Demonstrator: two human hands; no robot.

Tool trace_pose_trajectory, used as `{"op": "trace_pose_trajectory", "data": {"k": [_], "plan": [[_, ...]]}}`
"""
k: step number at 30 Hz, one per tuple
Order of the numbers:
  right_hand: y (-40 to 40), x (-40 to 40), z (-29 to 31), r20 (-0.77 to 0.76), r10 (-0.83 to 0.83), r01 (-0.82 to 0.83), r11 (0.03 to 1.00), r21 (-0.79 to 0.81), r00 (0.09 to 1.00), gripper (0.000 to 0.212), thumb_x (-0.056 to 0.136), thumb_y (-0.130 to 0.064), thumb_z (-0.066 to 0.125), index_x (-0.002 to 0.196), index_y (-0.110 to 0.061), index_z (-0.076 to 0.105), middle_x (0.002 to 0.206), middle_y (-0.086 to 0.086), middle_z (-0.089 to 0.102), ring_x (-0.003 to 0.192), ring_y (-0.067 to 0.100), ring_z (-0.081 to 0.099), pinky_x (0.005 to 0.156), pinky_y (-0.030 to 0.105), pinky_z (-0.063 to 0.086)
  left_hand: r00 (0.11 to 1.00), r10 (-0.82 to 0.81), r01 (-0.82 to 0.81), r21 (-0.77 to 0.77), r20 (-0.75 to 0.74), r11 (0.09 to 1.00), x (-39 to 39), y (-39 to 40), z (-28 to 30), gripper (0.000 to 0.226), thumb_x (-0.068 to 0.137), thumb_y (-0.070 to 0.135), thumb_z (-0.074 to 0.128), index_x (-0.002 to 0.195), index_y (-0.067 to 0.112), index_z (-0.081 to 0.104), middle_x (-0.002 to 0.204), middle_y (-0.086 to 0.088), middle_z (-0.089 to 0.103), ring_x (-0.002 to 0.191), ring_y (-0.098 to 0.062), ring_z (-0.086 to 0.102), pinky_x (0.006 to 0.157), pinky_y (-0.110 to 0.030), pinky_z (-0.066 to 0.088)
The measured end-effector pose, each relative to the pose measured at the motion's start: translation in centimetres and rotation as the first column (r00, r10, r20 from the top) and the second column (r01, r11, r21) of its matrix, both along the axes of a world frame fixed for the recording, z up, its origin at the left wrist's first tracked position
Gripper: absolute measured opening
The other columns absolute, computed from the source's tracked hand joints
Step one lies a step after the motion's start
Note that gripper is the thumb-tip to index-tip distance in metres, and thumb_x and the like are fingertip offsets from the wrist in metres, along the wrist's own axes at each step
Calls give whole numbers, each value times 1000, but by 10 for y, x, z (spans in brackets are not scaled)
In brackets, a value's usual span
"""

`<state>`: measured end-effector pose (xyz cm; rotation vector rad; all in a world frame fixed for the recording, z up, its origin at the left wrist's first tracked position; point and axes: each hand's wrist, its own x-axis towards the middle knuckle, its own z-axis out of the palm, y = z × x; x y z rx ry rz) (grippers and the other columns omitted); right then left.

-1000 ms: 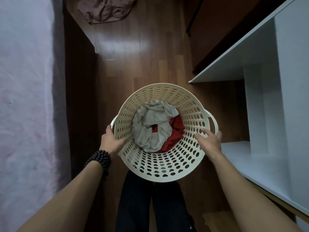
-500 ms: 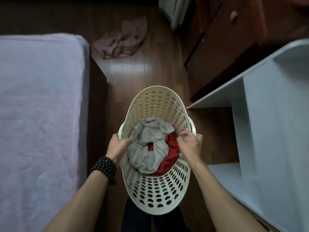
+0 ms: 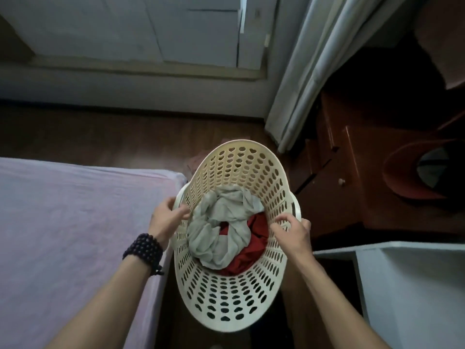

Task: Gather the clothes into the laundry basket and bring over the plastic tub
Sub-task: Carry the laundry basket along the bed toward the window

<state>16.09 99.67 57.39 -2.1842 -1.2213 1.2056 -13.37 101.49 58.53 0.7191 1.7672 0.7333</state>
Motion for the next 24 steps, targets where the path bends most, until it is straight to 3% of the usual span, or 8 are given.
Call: {"op": "trace_pose_trajectory", "data": {"k": [3,6,8,10,13,16,20,24], "plan": [[73,-10,9,-16,34,-34,999,34,999,13,84,-26,65,96,-27,66,118,2,36,101,20,53,102,28,44,999,34,-34,12,-29,999,1,59,10,28,86,8,66,114,9,62,96,-5,69,78,-15,66,53,-19,51],[147,-28,17,-21,102,-100,992,76,995,13,82,-28,66,95,-28,66,108,-4,37,104,18,52,95,20,38,995,100,-100,33,-13,994,-2,113,16,39,79,5,73,113,16,58,105,-9,66,85,-22,68,58,-30,58],[193,-44,21,1,146,-145,987,69,989,13,81,-31,66,94,-29,65,112,-1,36,95,13,53,92,19,37,991,123,-124,15,57,992,-10,145,17,47,78,3,75,113,21,51,112,-13,63,91,-29,69,59,-35,60],[231,-60,22,10,198,-198,978,64,980,14,80,-34,66,93,-29,65,117,2,35,88,4,48,94,20,38,987,108,-108,-8,123,994,-21,172,16,47,80,2,73,115,18,46,114,-17,63,93,-32,70,57,-35,60],[291,-88,18,49,243,-247,965,91,969,14,78,-36,66,90,-28,67,116,2,35,110,18,44,101,21,34,987,123,-117,-63,106,991,-47,213,5,37,82,4,72,109,15,49,111,-15,64,97,-34,69,57,-36,59],[366,-119,15,74,261,-268,955,126,963,13,77,-40,63,86,-32,65,113,0,37,114,21,42,103,28,35,962,255,-246,-89,98,965,-78,254,-14,30,81,-1,70,104,15,58,107,-12,69,90,-27,71,53,-32,59],[455,-164,9,109,271,-286,945,158,956,13,79,-41,60,86,-32,64,111,0,41,117,25,45,106,39,40,921,384,-367,-182,70,912,-121,305,-40,28,83,-13,59,92,13,64,98,-15,73,86,-31,72,66,-46,62],[525,-208,-6,147,314,-330,938,100,938,18,79,-43,61,90,-29,65,118,3,39,120,30,41,107,43,36,901,432,-430,-225,-41,874,-152,348,-58,26,85,-11,52,87,11,67,89,-15,74,81,-33,73,71,-54,61]]}}
